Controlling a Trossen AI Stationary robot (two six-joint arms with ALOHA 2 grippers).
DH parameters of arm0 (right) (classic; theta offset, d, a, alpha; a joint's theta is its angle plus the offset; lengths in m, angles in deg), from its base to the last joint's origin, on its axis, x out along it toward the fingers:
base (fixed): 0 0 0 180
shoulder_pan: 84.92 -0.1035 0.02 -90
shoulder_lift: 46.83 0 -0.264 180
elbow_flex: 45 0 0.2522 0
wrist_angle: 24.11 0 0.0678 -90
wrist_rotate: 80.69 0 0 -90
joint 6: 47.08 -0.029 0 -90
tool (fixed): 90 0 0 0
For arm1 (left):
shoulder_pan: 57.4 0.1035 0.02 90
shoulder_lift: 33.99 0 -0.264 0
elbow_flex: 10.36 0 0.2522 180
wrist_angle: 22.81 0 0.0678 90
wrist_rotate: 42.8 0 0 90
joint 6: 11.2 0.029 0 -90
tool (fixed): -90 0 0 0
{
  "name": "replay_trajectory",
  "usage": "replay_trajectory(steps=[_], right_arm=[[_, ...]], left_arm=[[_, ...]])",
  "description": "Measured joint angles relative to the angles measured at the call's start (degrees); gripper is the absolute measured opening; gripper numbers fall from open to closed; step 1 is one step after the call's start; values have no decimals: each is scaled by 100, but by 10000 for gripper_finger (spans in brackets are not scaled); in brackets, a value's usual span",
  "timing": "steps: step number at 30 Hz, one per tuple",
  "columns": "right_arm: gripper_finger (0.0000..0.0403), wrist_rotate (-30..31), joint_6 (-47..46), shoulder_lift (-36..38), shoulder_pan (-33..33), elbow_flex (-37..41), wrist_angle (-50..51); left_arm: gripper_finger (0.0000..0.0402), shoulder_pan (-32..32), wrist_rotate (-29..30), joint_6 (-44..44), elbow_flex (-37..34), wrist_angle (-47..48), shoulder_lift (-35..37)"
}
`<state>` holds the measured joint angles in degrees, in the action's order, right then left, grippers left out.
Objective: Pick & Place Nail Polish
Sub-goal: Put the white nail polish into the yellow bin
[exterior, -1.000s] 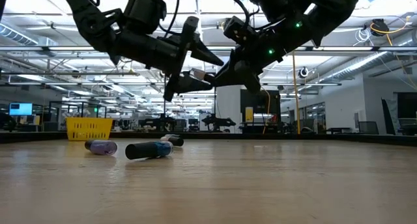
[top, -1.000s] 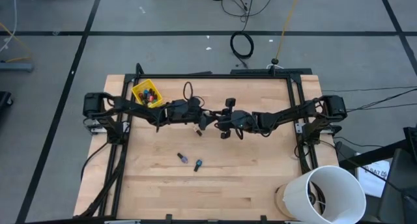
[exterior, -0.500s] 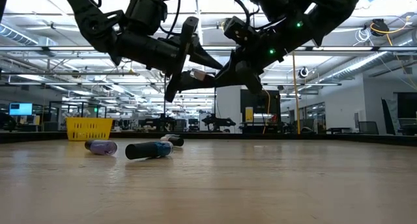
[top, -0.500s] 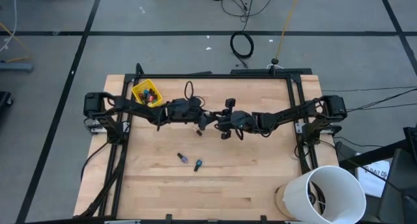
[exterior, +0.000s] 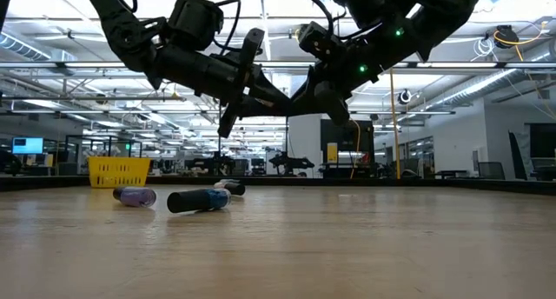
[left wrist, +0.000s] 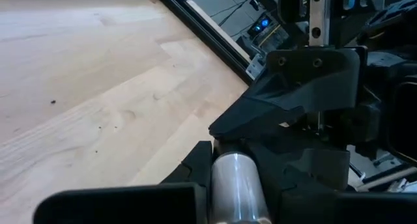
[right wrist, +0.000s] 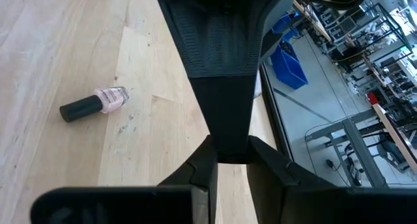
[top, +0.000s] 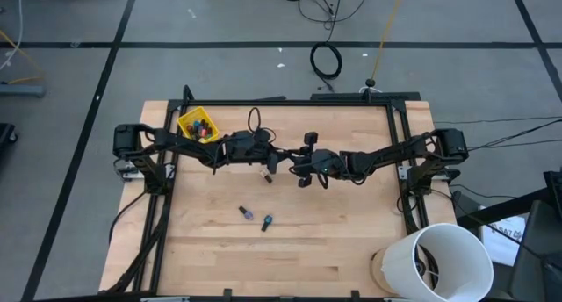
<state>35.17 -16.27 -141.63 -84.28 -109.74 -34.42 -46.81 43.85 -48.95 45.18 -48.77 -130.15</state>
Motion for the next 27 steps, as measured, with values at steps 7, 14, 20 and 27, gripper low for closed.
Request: replay_trajectory(steps=[7,14,20,27], right_arm=[[161,-43,-659,-2,2,-2,150],[254,-39,-1038,286,2,-2,805],[269,-422,-1593,1071,23,83,1237],[247,-1948,-1858,1949,276,979,221]], left_arm=[[49,-9,-179,243,7,-107,146],[49,-4,-136,747,7,558,613],[49,-212,273,1943,8,1058,1069],[49,-889,973,4328,7,1297,1298]])
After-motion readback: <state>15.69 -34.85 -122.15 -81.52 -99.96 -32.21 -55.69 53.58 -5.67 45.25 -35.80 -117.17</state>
